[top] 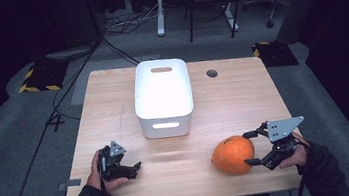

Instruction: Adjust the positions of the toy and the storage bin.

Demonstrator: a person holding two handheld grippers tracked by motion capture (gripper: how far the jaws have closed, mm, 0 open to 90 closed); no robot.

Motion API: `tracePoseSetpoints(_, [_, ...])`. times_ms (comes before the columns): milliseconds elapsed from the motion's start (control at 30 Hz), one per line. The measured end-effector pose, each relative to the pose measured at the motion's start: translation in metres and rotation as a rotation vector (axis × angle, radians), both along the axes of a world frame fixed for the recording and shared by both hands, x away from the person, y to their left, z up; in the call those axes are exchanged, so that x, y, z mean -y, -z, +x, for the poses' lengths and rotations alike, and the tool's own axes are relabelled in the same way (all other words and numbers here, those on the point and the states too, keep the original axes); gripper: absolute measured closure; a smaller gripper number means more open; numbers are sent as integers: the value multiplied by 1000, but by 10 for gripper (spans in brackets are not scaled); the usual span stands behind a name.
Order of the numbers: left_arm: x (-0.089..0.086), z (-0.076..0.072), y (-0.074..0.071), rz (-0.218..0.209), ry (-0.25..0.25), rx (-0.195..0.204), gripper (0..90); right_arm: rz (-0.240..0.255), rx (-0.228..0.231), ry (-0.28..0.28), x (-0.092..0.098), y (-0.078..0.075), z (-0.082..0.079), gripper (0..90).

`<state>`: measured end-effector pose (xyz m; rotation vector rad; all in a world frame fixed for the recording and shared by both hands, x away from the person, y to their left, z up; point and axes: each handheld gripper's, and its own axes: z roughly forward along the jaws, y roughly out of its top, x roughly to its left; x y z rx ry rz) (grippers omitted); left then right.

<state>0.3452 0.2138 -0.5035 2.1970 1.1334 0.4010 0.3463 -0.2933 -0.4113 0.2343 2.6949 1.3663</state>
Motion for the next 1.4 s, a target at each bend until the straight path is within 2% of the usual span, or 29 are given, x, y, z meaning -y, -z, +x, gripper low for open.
tracePoseSetpoints(167, [0, 0, 0, -1, 0, -1, 7, -10, 0, -8, 0, 0, -1, 159])
tracePoseSetpoints(233, [0, 0, 0, 0, 0, 1, 7, -23, 14, -4, -1, 1, -2, 152])
tracePoseSetpoints(500, [0, 0, 0, 0, -3, 1, 7, -21, 11, 14, -2, 5, 1, 145])
tracePoseSetpoints(533, [0, 0, 0, -5, -1, -2, 7, -18, -3, 27, -2, 7, 1, 145])
tracePoseSetpoints(733, [0, 0, 0, -1, -2, -2, 7, 7, -15, 45, 0, 12, 7, 153])
tracePoseSetpoints(800, [1, 0, 0, -3, 1, -4, 7, 26, -42, 56, 0, 17, 10, 222])
tracePoseSetpoints(833, [1, 0, 0, -3, 0, -4, 7, 26, -42, 56, 0, 17, 10, 222])
tracePoseSetpoints(867, [1, 0, 0, -3, 0, -4, 7, 9, -33, 48, 1, 17, 11, 336])
tracePoseSetpoints(900, [1, 0, 0, -3, 1, -4, 7, 9, -33, 48, 1, 17, 11, 336])
tracePoseSetpoints(933, [1, 0, 0, -3, 0, -4, 7, 18, -43, 59, 1, 17, 10, 379])
tracePoseSetpoints(967, [1, 0, 0, -4, 0, -4, 7, 24, -34, 58, 2, 19, 10, 445])
tracePoseSetpoints(1100, [1, 0, 0, -3, 0, -4, 7, 50, -24, 106, 11, 22, 6, 544])
tracePoseSetpoints(1167, [1, 0, 0, -3, 1, -3, 7, 69, -8, 158, 16, 22, 7, 562])
tracePoseSetpoints(1200, [1, 0, 0, -1, 3, -2, 7, 69, -8, 158, 16, 22, 7, 562])
tracePoseSetpoints(1267, [1, -1, 0, -8, 9, -1, 16, 96, -12, 207, 20, 23, 9, 563])
tracePoseSetpoints(1400, [5, -1, 0, -9, 19, 0, 16, 128, 20, 328, 22, 24, 15, 563])
